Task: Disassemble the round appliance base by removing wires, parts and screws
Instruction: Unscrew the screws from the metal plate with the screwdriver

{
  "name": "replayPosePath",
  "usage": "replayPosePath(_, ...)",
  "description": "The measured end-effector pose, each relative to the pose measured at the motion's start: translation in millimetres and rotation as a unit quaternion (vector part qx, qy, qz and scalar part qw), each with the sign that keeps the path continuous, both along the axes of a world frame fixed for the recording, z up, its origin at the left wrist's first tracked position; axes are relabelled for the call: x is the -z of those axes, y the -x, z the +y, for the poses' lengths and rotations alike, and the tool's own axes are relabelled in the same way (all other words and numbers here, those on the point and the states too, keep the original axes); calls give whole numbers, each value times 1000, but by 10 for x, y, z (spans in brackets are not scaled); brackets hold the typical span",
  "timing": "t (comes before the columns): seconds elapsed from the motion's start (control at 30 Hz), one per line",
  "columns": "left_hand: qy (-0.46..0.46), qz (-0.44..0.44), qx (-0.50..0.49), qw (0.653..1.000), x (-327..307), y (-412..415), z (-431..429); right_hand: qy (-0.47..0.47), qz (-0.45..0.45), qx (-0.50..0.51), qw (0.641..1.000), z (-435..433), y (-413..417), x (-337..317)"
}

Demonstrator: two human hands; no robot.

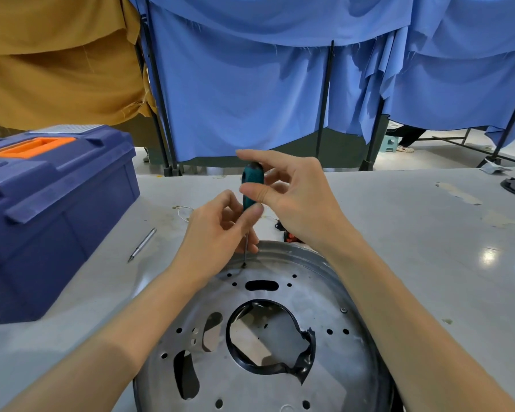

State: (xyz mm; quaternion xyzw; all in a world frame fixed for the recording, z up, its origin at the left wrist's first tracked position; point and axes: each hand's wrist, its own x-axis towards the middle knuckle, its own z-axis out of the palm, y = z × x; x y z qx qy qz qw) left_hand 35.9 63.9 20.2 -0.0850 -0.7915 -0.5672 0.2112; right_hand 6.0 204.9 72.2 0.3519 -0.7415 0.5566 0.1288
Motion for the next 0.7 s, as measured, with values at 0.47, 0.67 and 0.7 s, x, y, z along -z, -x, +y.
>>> replayPosePath(0.47, 14, 1, -6, 1000, 21, 11, -3, 0, 5, 3, 1000, 20, 25, 16)
replayPosePath(0.67, 23, 1, -4, 1000, 46, 37, -5, 5, -11, -41, 999, 21, 6, 1)
replayPosePath(0.7, 15, -2, -6, 1000, 36, 33, -1, 5, -12, -45, 999, 8, -4, 3)
